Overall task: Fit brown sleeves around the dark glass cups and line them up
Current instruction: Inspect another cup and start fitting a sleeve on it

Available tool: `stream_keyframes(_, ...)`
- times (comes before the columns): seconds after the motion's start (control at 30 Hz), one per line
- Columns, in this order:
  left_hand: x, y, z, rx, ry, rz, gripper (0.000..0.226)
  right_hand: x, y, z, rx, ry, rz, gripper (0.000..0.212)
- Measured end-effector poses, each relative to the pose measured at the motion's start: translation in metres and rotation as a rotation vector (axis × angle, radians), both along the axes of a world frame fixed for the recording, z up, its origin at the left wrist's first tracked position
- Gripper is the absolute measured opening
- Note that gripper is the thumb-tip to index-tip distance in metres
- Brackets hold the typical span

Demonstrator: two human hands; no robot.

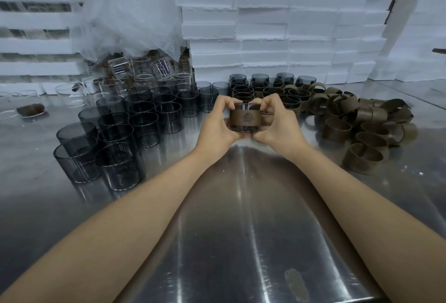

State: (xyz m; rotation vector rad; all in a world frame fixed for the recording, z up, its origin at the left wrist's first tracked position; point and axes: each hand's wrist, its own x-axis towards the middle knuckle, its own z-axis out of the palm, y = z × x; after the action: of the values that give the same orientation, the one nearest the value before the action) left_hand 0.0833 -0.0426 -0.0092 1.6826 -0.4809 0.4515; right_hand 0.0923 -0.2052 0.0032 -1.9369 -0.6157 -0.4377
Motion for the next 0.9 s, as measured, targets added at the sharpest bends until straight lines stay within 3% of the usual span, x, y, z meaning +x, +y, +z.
stream_keyframes(0.2,-0.002,-0.002,0.001,0.013,0.012,0.011,0.066,-0.001,0.000,0.001,-0.011,0.019,0.011,0.062)
stream_keyframes(0.4,0.002,0.002,-0.002,0.068,0.070,0.031,0.061,-0.002,0.003,-0.006,0.102,0.179,0.229,0.043)
stream_keyframes(0.57,0.007,0.003,-0.005,0.156,0.115,0.045,0.059,0.003,0.005,-0.011,0.112,0.173,0.182,0.043)
stream_keyframes(0.73,0.004,0.003,-0.003,0.248,0.157,0.043,0.064,0.005,0.002,-0.012,0.059,0.160,0.161,0.048)
stream_keyframes(0.9,0.002,0.001,-0.003,0.305,0.182,0.063,0.057,0.005,0.000,-0.010,-0.153,0.069,0.019,0.044)
